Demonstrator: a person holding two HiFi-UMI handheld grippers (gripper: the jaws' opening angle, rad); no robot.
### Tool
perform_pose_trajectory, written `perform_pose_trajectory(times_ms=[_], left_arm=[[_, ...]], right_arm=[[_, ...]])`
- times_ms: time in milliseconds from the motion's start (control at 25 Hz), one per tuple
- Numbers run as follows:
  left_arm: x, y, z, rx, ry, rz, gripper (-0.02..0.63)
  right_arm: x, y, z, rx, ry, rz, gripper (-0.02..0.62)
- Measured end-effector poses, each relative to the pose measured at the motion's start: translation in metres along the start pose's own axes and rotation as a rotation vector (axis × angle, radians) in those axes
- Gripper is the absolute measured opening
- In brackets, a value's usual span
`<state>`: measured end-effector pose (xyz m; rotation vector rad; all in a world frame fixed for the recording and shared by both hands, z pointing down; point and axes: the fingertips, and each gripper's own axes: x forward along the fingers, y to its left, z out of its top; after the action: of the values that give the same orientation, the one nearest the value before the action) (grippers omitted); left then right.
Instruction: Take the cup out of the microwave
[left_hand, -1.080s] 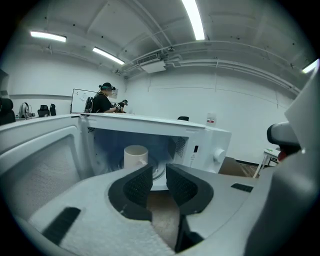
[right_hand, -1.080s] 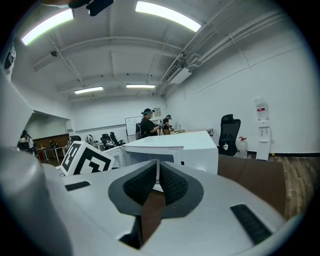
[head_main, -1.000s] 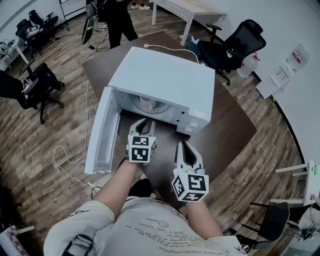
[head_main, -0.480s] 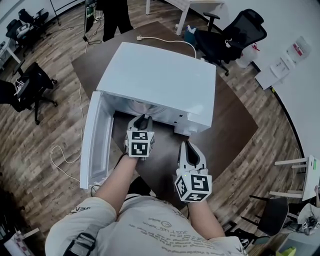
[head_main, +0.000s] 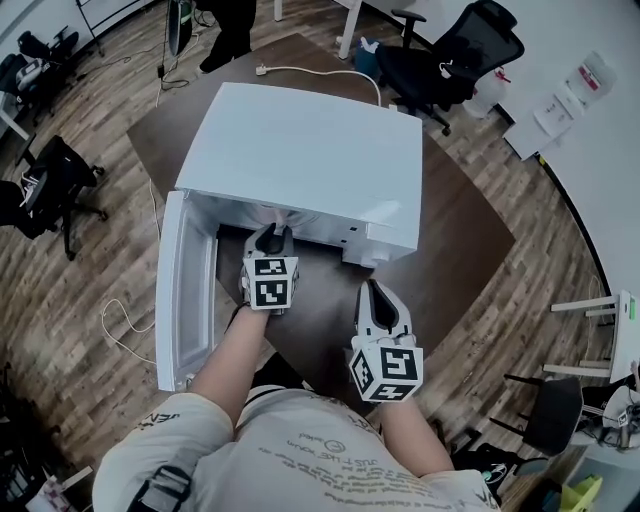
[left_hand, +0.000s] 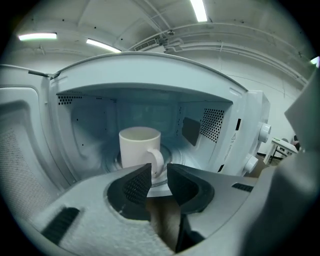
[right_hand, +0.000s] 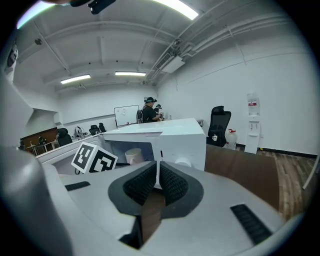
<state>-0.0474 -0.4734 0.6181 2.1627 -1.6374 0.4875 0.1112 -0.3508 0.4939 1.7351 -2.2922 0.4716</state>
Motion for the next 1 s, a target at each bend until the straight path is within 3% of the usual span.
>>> perform_pose_trajectory(times_ms=[680,1000], left_arm=[[0.029,-0.015,0.006,0.028,0.002,-0.068,0.089],[0.036,-0.026,0.003,0.106,0.007,-0.125,0.087]], right_arm=[[0.011,-0.021,0.0,0.004,0.016,-0.05,0.018],[0.012,-0.023,-0.003,0.007,0.028,-0.064,0.019]])
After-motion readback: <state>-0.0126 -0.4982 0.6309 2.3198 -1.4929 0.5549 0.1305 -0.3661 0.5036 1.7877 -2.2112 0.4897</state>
